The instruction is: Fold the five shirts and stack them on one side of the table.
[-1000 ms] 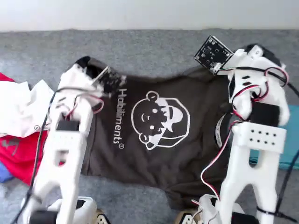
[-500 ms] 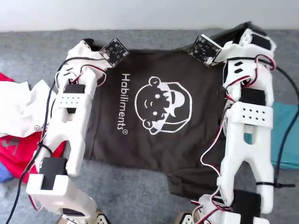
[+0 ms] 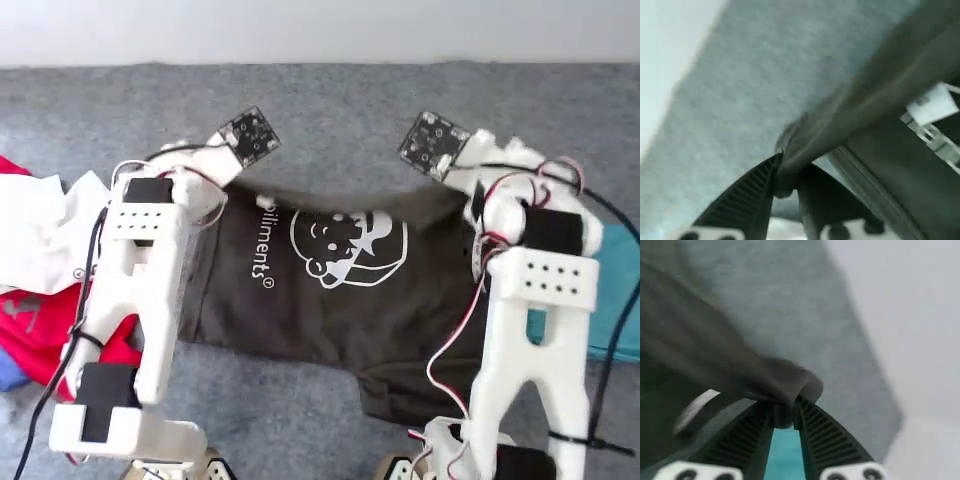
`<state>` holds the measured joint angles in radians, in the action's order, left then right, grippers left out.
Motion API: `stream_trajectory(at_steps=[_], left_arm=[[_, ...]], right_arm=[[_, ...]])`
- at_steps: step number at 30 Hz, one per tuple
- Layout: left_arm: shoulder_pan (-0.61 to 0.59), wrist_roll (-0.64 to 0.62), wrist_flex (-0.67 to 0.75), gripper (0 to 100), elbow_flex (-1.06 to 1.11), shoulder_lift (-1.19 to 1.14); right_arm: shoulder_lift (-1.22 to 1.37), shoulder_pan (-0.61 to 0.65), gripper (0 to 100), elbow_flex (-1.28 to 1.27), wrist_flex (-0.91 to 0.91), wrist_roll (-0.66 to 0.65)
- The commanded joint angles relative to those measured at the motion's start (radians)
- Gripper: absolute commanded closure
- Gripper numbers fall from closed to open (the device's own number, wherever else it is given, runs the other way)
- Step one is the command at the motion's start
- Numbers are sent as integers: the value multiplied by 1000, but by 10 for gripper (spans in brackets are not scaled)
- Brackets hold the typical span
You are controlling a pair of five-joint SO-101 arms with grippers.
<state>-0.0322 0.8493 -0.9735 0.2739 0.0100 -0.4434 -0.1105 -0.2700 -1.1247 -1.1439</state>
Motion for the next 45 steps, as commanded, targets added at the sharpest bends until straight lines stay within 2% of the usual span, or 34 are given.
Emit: stream_trajectory(at_steps=[1, 11, 14, 19, 24, 29, 33, 41, 45], left_arm=[[0, 9, -181, 986, -53, 57], [0, 11, -436, 986, -31, 49], [3, 15, -434, 986, 64, 49], [0, 15, -428, 986, 168, 52], [6, 15, -486, 986, 199, 52], [-2, 15, -480, 986, 196, 57], [-5, 9, -488, 986, 176, 63], [-123, 15, -520, 986, 87, 63], [-118, 15, -529, 986, 90, 60]], right_arm=[[-65, 4, 989, 3, -243, 94], [-70, 5, 989, -18, -676, 270], [-94, -2, 989, -144, -673, 272], [-188, 54, 989, -422, -671, 275], [-302, 25, 987, -431, -671, 272], [-351, 19, 987, -470, -673, 180], [-435, 18, 987, -473, -673, 176], [-710, -74, 988, -494, -671, 164], [-743, -153, 988, -577, -670, 21]])
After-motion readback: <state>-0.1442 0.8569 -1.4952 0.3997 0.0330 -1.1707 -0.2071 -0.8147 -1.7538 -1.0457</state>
